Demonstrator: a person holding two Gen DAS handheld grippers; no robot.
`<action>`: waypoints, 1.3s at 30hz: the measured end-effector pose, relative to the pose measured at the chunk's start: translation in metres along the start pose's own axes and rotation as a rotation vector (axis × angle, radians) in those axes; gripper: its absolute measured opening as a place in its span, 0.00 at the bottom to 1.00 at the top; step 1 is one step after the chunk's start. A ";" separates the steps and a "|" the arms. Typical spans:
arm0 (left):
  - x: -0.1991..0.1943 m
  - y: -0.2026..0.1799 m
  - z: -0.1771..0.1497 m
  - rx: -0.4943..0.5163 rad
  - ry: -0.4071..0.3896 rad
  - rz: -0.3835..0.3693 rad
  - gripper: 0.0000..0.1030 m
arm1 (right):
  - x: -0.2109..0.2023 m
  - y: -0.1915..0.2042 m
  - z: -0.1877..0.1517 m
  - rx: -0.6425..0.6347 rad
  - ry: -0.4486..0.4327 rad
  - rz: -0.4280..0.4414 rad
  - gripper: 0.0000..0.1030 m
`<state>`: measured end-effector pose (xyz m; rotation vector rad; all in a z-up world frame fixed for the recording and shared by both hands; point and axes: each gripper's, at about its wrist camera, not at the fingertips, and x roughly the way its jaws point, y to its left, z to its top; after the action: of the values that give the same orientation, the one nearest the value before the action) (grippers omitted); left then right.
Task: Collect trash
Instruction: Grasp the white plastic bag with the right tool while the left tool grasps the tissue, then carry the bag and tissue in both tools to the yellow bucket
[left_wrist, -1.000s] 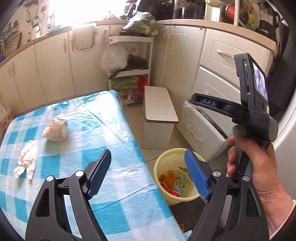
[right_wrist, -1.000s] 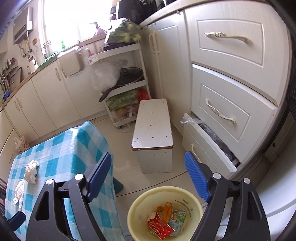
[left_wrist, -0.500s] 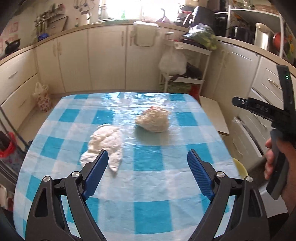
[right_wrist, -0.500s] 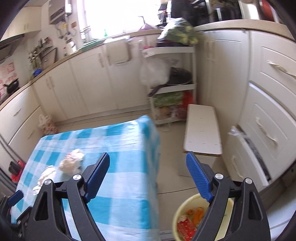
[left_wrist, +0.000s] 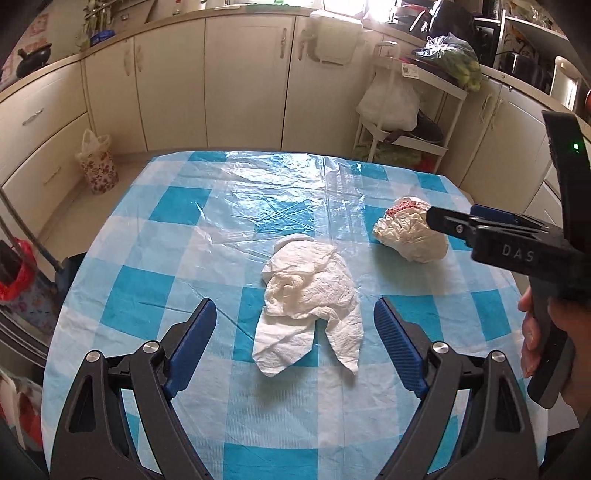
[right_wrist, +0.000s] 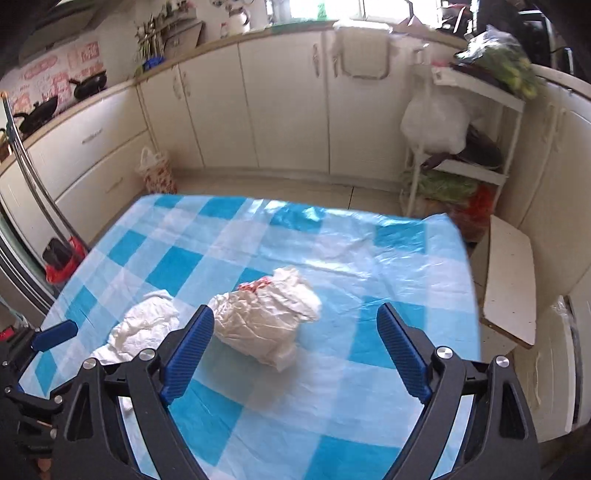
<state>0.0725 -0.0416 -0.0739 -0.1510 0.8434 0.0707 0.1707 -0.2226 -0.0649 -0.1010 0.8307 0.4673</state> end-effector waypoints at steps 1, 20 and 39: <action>0.004 -0.001 0.001 0.006 0.003 -0.003 0.81 | 0.004 0.005 0.000 -0.011 0.004 0.005 0.84; 0.027 -0.004 0.008 0.060 0.089 -0.043 0.09 | 0.000 0.014 -0.002 0.039 0.077 0.176 0.29; -0.132 0.015 -0.042 -0.009 -0.195 0.009 0.09 | -0.161 0.032 -0.074 0.040 -0.141 0.140 0.31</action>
<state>-0.0476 -0.0334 -0.0040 -0.1465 0.6491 0.0964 0.0129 -0.2719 0.0059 0.0278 0.7108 0.5827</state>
